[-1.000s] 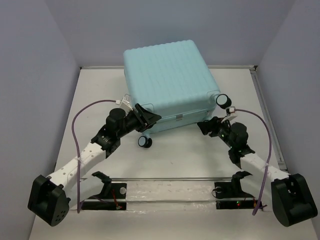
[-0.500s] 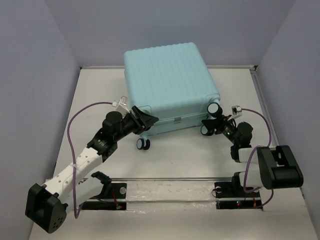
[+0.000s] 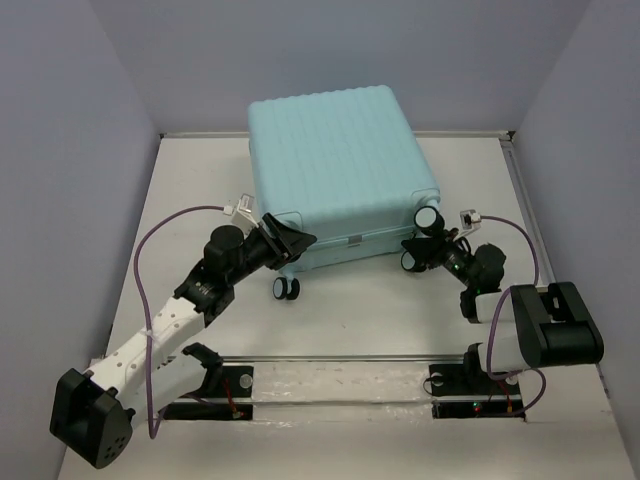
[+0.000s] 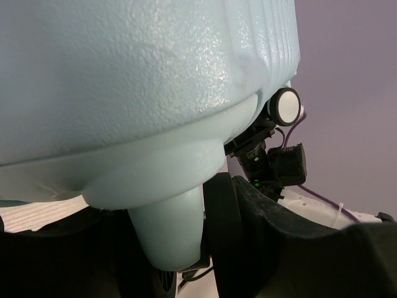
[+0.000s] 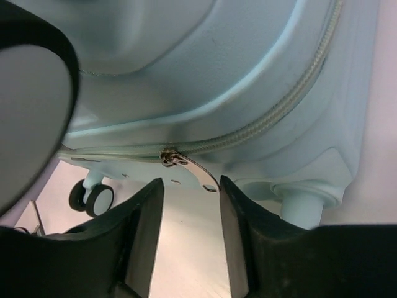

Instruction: Pack the luggage

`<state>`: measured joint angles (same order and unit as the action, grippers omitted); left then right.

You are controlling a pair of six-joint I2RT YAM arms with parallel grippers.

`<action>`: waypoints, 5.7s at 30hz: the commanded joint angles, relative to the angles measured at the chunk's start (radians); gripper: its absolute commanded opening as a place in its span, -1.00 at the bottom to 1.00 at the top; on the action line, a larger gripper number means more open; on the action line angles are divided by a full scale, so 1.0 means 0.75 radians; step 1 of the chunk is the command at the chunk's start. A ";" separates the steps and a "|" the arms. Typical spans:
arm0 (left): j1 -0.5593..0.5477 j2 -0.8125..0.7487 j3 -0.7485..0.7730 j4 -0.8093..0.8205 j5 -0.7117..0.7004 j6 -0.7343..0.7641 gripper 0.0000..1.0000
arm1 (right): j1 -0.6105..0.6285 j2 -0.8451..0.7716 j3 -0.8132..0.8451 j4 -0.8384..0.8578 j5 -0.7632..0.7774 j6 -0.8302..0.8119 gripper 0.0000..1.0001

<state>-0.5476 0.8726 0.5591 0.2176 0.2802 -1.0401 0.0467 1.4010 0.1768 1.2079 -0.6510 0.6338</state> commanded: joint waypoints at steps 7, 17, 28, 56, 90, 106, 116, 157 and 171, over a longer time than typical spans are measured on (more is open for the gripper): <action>-0.012 -0.084 0.015 0.426 0.107 0.172 -0.88 | -0.001 -0.062 0.016 0.334 0.029 0.012 -0.38; -0.014 -0.073 -0.003 0.458 0.113 0.149 -0.88 | -0.001 -0.050 -0.005 0.359 0.101 0.055 -0.86; -0.067 0.141 0.120 0.745 0.189 0.010 -0.88 | 0.921 -0.189 -0.037 0.179 0.993 -0.225 -0.86; -0.278 0.203 0.198 1.262 -0.148 -0.474 -0.88 | 1.623 1.028 1.398 0.613 1.450 0.089 -0.86; 0.094 -0.163 -0.134 0.385 0.175 0.111 0.98 | 1.629 -0.179 0.907 -1.394 1.594 -0.324 0.99; 0.174 -0.415 -0.175 0.317 0.091 0.066 0.98 | 1.496 0.181 1.122 -0.725 1.572 -0.465 0.73; 0.188 -0.595 -0.060 -0.289 -0.330 0.364 0.89 | 1.423 0.255 1.135 -0.543 1.651 -0.430 -0.86; -0.139 0.282 -0.158 0.595 -0.537 0.800 -0.07 | 1.279 0.010 1.045 -0.911 1.285 -0.375 -0.86; -0.155 0.391 -0.093 0.655 -0.682 0.712 -0.88 | 1.308 0.022 1.008 -0.889 1.230 -0.350 -0.86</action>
<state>-0.6731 1.1545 0.4191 0.5919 -0.1204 -0.4934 0.9916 1.4353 0.9092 0.3908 0.3561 0.3393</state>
